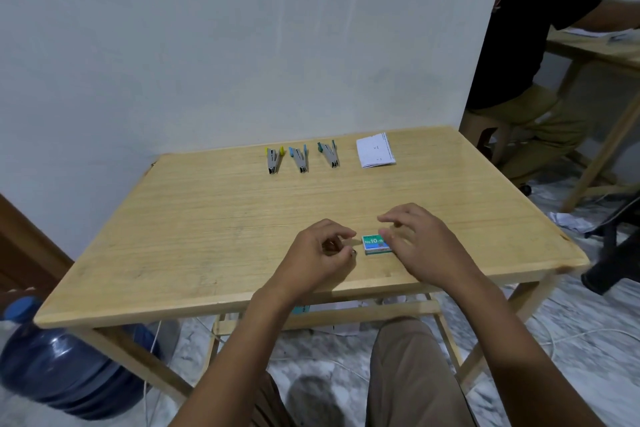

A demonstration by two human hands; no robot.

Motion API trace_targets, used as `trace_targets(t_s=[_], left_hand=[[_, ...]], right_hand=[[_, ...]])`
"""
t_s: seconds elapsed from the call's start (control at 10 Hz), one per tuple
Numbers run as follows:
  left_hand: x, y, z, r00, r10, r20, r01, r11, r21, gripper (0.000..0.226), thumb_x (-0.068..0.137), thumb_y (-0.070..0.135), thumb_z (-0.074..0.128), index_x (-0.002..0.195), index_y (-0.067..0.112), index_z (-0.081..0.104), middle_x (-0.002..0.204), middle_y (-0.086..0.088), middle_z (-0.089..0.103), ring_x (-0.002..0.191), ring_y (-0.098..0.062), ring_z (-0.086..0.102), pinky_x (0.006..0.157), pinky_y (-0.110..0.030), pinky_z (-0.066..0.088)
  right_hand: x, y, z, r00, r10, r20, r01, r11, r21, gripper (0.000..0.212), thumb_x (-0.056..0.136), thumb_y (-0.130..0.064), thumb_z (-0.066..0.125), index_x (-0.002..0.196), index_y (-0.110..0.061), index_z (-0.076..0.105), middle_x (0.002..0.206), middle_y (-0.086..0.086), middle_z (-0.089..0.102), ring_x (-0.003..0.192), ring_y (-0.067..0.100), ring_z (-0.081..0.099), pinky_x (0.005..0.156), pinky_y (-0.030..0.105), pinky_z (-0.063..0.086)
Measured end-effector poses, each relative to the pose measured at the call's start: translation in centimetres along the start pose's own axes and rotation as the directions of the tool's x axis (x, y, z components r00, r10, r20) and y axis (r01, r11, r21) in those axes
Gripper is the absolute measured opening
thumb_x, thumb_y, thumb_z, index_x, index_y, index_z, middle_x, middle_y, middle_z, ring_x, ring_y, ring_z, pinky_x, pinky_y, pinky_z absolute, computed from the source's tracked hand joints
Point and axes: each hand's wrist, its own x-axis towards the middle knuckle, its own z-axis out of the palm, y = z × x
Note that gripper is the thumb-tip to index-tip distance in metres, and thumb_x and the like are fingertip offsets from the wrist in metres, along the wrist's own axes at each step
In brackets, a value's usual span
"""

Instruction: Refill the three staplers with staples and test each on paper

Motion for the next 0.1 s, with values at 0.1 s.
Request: trace_targets(t_s=[0.1], left_hand=[[0.46,0.61,-0.91,0.997,-0.078,0.025,0.081,0.992,-0.100,0.017,0.089,0.014,0.068,0.104,0.019,0.073,0.096,0.004,0.070,0.083,-0.002,0.065,0.073,-0.017,0.053]], right_hand=[[1.00,-1.23,-0.14,0.990,-0.003,-0.142,0.009,0.999,0.043,0.019,0.095,-0.032,0.059,0.111,-0.029,0.070,0.107,-0.019,0.058,0.098,0.002,0.056,0.079,0.026,0.047]])
